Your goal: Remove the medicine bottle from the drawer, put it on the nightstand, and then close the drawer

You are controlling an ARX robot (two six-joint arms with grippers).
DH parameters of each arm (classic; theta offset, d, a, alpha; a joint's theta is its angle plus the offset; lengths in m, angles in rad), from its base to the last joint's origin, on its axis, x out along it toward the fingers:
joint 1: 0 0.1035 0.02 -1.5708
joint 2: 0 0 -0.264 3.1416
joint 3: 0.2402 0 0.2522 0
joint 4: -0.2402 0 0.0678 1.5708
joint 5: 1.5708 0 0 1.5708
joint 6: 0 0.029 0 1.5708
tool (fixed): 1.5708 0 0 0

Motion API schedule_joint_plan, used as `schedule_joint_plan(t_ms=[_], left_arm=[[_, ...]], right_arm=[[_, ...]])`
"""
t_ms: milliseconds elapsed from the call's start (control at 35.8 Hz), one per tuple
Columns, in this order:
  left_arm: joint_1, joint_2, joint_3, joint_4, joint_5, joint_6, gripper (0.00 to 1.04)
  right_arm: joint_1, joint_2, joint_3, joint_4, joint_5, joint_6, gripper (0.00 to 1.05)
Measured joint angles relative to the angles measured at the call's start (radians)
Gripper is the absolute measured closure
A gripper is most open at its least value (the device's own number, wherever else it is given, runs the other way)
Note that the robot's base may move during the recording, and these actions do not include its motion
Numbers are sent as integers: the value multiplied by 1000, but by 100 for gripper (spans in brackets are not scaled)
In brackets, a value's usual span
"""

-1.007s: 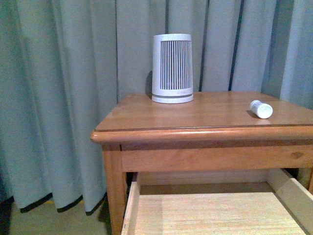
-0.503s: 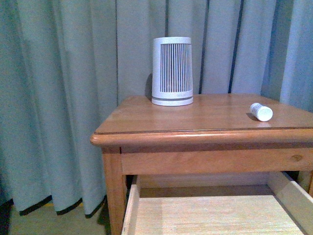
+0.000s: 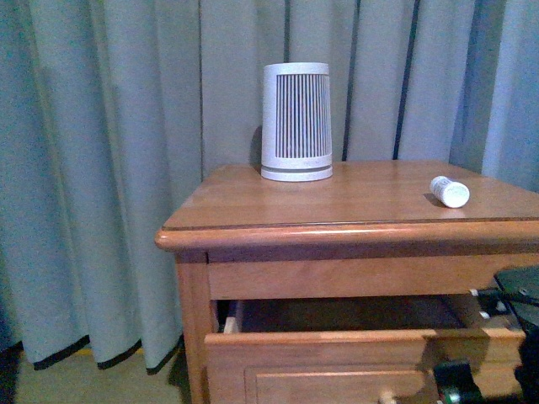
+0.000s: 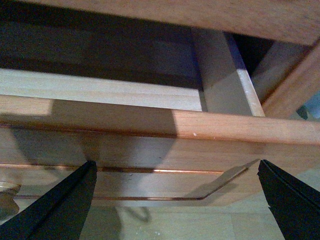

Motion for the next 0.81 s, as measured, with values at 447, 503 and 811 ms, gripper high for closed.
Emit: schedule_joint_plan(t_ms=[447, 503, 811], left_arm=[[0, 0, 0, 0, 0, 0, 7], [0, 0, 0, 0, 0, 0, 7], [0, 0, 0, 0, 0, 0, 7]], right_arm=[[-49, 113, 247, -151, -32, -59, 7], [-45, 78, 206, -161, -29, -47, 7], [-29, -432, -123, -323, 80, 56, 7]])
